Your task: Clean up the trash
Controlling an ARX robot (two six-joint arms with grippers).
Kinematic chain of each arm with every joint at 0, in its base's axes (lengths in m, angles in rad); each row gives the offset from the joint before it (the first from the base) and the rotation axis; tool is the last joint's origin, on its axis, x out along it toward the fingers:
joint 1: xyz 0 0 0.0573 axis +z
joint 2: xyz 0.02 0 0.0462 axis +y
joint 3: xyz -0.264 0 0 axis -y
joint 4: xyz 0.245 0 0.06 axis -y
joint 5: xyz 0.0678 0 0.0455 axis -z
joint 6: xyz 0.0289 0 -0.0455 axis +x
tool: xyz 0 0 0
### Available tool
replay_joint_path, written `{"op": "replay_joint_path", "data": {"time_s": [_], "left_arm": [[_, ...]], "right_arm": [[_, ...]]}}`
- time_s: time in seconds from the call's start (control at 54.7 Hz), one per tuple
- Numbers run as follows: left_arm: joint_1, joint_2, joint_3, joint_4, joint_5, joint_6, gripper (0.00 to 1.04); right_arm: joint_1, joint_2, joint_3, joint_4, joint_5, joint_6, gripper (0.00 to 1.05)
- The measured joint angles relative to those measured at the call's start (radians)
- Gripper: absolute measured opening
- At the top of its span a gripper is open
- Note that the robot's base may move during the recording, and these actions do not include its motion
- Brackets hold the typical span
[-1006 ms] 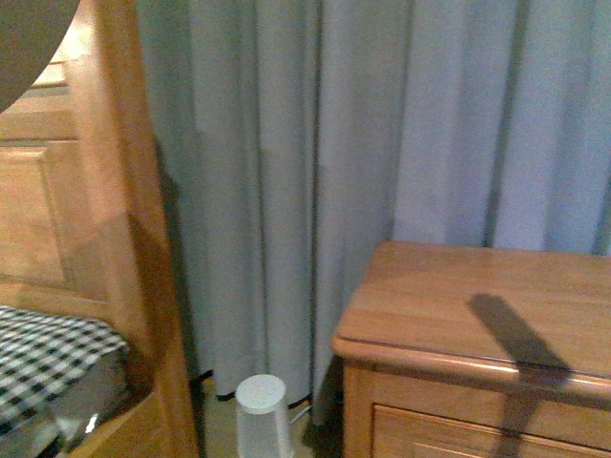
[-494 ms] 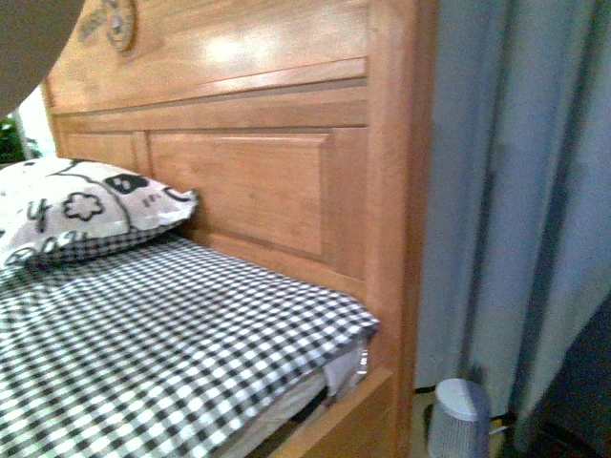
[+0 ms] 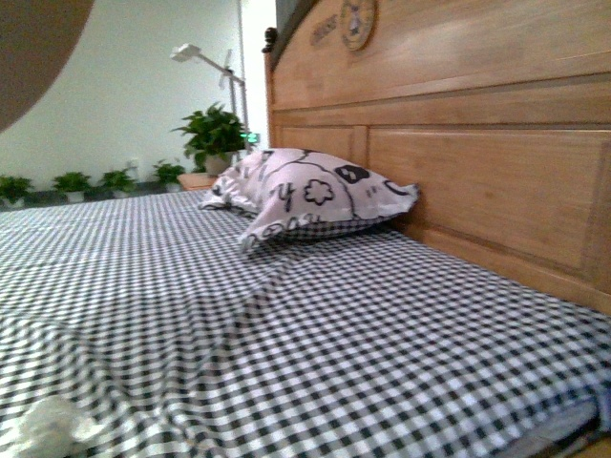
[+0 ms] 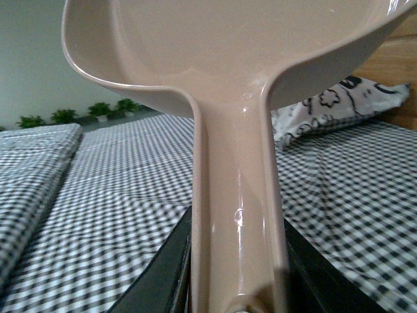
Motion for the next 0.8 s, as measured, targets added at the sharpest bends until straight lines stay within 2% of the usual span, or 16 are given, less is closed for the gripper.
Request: {"op": "replay_joint_path", "data": {"time_s": [0.457,0.622,0.658,0.731,0.804], "left_arm": [[0.004,-0.004,-0.002,-0.002,-0.015,-0.004,0.27],[0.003,-0.003,-0.002,-0.002,0.006,-0.004,0.27],[0.01,-0.005,0.011,-0.056,0.033,-0.031,0.27],[0.023,0.011,0.095,-0.302,0.126,-0.092,0.27],[0.023,0.074,0.153,-0.462,0.183,-0.1,0.27]], "right_arm": [[0.003,0.01,-0.001,-0.001,-0.018,0.0,0.2],[0.001,0.0,-0.001,0.0,0.0,0.0,0.2],[0.001,-0.001,-0.001,0.0,-0.001,0.0,0.2],[0.001,-0.001,-0.001,-0.001,0.0,0.001,0.2],[0.001,0.0,-0.001,-0.001,-0.005,0.0,0.2]]}}
